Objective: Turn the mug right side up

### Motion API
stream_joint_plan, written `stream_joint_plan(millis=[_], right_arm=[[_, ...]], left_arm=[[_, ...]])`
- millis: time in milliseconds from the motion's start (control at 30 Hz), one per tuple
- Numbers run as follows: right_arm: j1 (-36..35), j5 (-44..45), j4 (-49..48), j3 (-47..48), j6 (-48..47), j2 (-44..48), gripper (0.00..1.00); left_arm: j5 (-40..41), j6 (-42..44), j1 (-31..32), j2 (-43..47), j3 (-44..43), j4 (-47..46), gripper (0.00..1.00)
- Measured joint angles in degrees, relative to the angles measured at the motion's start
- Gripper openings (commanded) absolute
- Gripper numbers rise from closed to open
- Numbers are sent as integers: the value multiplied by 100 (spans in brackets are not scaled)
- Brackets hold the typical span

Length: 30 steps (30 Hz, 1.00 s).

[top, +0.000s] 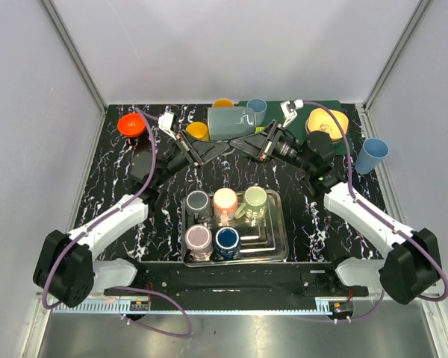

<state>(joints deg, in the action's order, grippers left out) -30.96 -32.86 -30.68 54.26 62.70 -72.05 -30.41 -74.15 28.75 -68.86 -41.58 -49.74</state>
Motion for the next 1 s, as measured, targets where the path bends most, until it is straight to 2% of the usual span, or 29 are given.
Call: stream_joint_plan(millis=[100, 133, 167, 200, 333, 367, 400, 433, 500, 533, 633, 833, 933, 1000], right_arm=[[11, 48, 7, 0, -116, 17, 0], [15, 50, 9, 0, -142, 22, 0], [22, 52, 11, 0, -186, 33, 0], [26, 63, 15, 0, -227, 42, 0], [50, 85, 35, -2, -380, 90, 0], [55, 83, 74, -2, -404, 109, 8], [55, 85, 127, -2, -437, 131, 24], [55, 92, 238, 7, -505, 162, 35], [52, 98, 557, 31, -649, 234, 52], [50, 98, 750, 39, -717, 271, 55], [-9, 96, 1515, 76, -1108, 411, 62], [-61, 404, 2903, 535, -1812, 612, 64], [-61, 872, 3683, 748, -2208, 787, 63], [-63, 1266, 4183, 846, -2437, 940, 62]], left_arm=[[-7, -28, 33, -98, -98, -13, 29], [-9, -31, 46, -111, -118, -9, 26], [-20, -35, 50, -131, -140, -9, 19], [-42, -50, 50, -153, -166, -11, 0], [-105, -138, 61, -227, -229, -96, 0], [-116, -136, 61, -234, -236, -94, 0], [-136, -92, 63, -227, -236, -68, 0], [-136, -13, 72, -205, -240, 28, 0], [-101, 236, 101, -79, -245, 393, 0], [-85, 417, 111, 37, -245, 662, 0], [48, 960, 131, 474, -245, 1462, 0], [481, 1749, -173, 1346, -271, 2618, 0], [1154, 2435, -378, 1606, -612, 3733, 0], [1989, 2999, -435, 1565, -1147, 4833, 0]])
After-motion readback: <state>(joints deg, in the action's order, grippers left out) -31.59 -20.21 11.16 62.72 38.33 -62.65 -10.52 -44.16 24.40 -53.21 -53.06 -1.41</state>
